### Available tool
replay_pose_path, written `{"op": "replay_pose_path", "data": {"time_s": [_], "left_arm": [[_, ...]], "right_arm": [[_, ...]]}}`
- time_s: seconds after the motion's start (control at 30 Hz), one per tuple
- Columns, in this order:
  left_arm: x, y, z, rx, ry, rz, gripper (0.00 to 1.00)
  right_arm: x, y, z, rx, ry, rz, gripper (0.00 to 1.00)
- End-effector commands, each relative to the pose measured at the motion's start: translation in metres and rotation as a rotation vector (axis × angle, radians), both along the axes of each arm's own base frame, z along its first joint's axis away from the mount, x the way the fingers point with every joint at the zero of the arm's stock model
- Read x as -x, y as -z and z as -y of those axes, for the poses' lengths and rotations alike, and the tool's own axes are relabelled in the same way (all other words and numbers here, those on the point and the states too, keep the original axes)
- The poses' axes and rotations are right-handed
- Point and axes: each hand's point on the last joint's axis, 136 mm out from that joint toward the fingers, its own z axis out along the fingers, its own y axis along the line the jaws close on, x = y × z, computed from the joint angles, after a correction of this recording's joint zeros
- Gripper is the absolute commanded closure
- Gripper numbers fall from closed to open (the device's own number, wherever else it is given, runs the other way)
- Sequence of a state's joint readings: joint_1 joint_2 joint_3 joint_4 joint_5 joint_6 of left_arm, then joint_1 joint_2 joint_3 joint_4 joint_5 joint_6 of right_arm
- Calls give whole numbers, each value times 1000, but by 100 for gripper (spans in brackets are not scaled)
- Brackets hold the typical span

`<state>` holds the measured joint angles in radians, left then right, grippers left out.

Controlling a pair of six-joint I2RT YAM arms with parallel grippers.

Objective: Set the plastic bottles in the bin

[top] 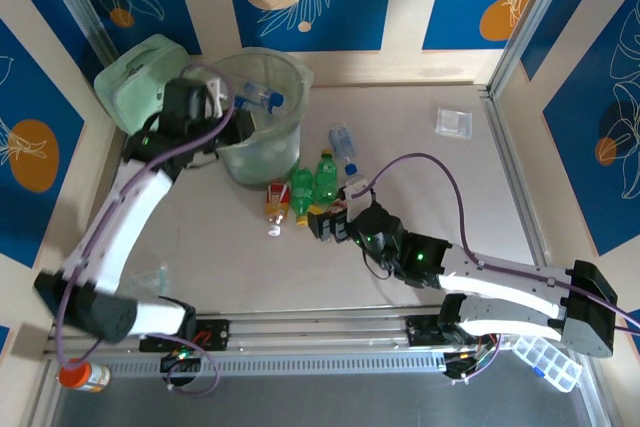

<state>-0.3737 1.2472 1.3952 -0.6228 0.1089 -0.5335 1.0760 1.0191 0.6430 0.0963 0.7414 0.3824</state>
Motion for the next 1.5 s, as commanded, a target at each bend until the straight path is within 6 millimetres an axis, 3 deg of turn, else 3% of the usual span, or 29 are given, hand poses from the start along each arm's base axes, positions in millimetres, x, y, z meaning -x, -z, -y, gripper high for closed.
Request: {"op": "replay_pose_path", "data": {"time_s": [0.0, 0.07, 0.17, 0.23, 0.33, 0.63, 0.8, 1.0, 1.17, 1.33, 1.47], "left_arm": [[26, -15, 17, 126, 11, 117, 65], [47, 0, 25, 154, 37, 124, 60], [67, 27, 26, 184, 40, 118, 46], [74, 44, 21, 192, 23, 114, 35], [78, 66, 11, 167, -9, 125, 29], [74, 113, 4, 131, -21, 215, 22], [73, 128, 3, 132, -36, 192, 21], [73, 134, 9, 159, -22, 167, 20], [72, 139, 11, 159, -20, 150, 19], [71, 140, 13, 156, -12, 150, 19], [72, 137, 15, 148, 1, 149, 17]], "right_arm": [[-12, 6, 15, -72, 89, -111, 9], [-22, 20, 28, -109, 168, -213, 13], [-32, 44, 46, -145, 313, -392, 21], [-34, 58, 53, -151, 391, -480, 26], [-37, 75, 55, -154, 441, -569, 26], [-44, 120, 30, -165, 374, -779, 6], [-40, 157, 5, -149, 324, -971, 6], [-37, 184, -12, -108, 305, -1030, 13], [-38, 186, -3, -101, 354, -1008, 26], [-38, 169, 4, -133, 368, -945, 40], [-38, 152, 14, -145, 389, -880, 46]]}}
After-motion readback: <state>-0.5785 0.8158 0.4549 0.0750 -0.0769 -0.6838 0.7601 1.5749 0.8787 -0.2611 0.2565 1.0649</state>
